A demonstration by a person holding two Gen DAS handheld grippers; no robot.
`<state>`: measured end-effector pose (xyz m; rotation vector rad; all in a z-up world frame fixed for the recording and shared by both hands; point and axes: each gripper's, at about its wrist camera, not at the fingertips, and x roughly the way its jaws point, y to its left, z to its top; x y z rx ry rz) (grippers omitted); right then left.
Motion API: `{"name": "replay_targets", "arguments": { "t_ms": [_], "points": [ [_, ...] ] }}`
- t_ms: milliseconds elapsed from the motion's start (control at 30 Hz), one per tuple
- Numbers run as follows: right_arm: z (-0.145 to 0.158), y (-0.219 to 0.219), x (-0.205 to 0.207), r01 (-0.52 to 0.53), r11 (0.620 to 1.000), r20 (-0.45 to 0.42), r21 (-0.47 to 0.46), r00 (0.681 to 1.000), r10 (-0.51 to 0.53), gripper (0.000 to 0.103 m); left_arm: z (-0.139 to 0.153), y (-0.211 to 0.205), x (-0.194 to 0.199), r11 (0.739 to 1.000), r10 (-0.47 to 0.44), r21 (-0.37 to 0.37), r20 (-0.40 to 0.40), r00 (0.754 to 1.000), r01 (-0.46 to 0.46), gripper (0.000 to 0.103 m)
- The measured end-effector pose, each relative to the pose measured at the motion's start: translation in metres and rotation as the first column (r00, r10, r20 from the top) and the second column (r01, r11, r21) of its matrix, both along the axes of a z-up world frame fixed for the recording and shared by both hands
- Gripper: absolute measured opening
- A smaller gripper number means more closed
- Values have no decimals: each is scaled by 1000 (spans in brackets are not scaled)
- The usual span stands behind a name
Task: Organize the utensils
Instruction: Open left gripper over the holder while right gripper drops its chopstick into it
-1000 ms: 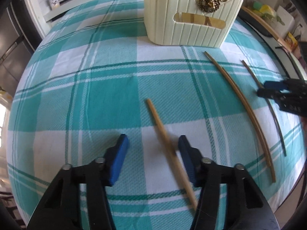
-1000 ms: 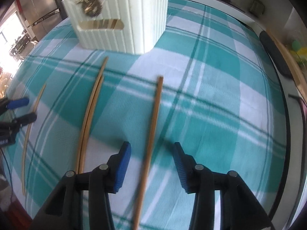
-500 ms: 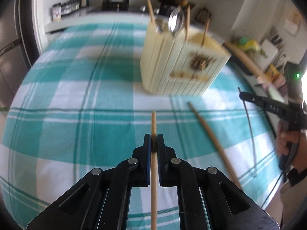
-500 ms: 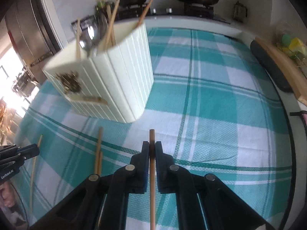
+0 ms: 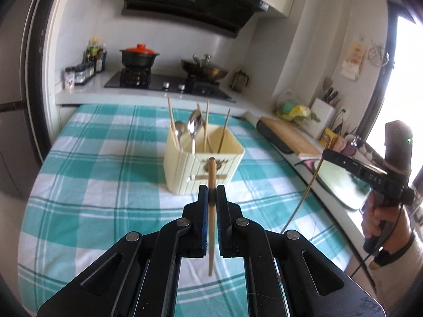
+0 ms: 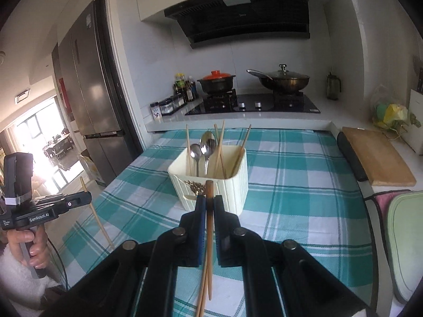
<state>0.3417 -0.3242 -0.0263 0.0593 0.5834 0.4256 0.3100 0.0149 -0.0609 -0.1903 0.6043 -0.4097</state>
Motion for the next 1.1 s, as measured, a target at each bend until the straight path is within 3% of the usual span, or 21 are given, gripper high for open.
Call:
{"name": "replay_targets", "arguments": {
  "t_ms": [167,367,600,700,767,933,1100],
  "points": [
    [29,11,-4,3,1000,104,2,995,-4,6,26,3,7,1000,4,-15,38,999,-3,4],
    [60,19,22,20,1000,167,9,986,-21,6,73,9,36,998,29,-51,113,993,-23,4],
    [97,29,69,54,998,282,24,957,-59,6,112,3,92,992,127,-49,262,957,-118,4],
    [92,37,90,75,997,331,23,941,-78,6,102,-9,124,989,147,-24,257,955,-146,4],
    [79,43,106,75,997,316,21,946,-78,6,87,-15,143,989,146,-1,216,966,-149,4],
    [28,54,153,66,998,146,1,987,-66,6,35,-30,181,989,123,73,72,990,-128,4],
    [-9,57,186,53,998,2,15,999,-53,6,0,-42,202,988,114,111,-23,993,-111,5]
  ]
}}
